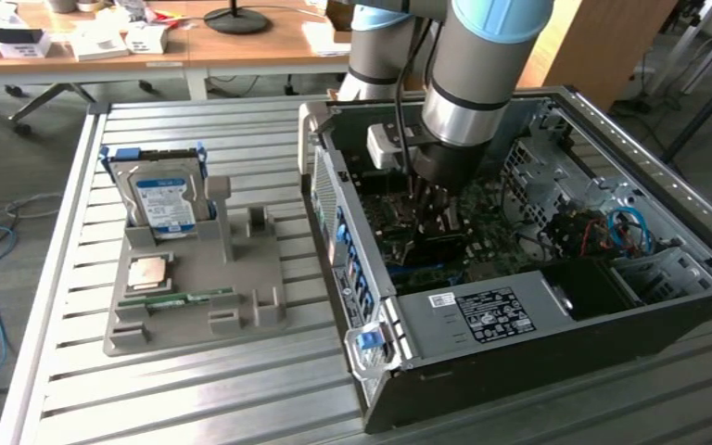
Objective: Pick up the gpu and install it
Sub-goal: 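Press down on the gpu until it lock into place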
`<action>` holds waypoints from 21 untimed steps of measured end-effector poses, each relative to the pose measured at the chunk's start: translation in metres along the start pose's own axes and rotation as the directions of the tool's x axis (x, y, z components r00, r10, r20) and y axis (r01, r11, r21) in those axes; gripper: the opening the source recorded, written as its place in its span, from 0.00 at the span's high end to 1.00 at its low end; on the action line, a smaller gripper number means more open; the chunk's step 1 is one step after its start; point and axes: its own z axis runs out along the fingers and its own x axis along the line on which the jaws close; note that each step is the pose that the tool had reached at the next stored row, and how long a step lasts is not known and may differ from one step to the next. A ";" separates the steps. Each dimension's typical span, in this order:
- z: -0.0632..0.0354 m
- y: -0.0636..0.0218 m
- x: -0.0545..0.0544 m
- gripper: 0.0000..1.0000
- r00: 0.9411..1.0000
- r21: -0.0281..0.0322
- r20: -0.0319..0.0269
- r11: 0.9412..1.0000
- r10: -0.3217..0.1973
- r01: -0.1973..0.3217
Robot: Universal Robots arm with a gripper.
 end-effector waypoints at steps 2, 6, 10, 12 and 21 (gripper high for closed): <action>0.0002 0.0001 0.000 0.89 1.000 0.000 0.000 1.000 0.000 0.000; 0.0039 0.0001 0.000 0.89 1.000 -0.002 -0.003 1.000 0.000 0.000; 0.0045 -0.0001 0.000 0.89 1.000 -0.002 -0.004 1.000 0.000 0.000; 0.0040 -0.0001 0.000 0.89 1.000 -0.003 -0.005 1.000 0.000 0.000; -0.0216 -0.0003 -0.001 0.89 1.000 0.000 0.001 1.000 0.000 0.000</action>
